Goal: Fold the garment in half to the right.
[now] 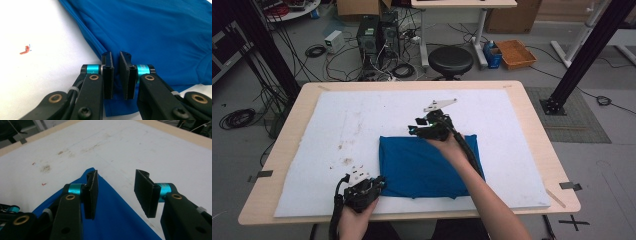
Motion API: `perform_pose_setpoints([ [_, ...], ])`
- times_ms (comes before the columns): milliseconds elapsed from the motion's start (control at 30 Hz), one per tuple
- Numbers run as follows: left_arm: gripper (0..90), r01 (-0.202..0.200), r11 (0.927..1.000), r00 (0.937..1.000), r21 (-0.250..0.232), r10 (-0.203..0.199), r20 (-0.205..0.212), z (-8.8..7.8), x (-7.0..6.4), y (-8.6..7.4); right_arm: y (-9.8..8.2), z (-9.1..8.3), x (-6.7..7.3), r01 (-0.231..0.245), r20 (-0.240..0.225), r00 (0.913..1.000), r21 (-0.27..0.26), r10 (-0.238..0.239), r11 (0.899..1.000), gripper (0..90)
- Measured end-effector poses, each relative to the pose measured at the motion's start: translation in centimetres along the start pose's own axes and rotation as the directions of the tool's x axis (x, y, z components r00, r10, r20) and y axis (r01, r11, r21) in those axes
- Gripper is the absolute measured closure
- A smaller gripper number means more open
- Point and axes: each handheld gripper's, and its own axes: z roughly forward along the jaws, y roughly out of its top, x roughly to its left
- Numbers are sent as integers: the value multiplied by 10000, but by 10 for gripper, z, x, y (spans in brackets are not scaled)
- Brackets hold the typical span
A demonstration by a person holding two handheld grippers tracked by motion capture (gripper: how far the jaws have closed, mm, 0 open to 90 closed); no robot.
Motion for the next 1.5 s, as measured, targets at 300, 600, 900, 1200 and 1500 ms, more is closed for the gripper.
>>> perform_pose_setpoints([
  [300,817,-137,9999,9998,31,137,112,0,1,0,16,70,18,-159,-167,9997,1158,179,9931,583],
  [600,817,-94,9999,9998,44,94,195,0,3,0,29,103,22,7,-384,9992,1816,64,9834,586],
  [900,816,-9,10000,9999,18,9,150,-1,2,-1,27,130,22,55,-644,9979,2398,103,9708,614],
  [1200,816,71,10000,9999,33,-72,88,-1,1,-1,20,145,26,368,-45,9993,2825,-370,9585,709],
  [1500,835,121,9999,9998,34,-121,178,-2,2,1,22,143,32,873,-195,9962,2641,-851,9605,886],
])
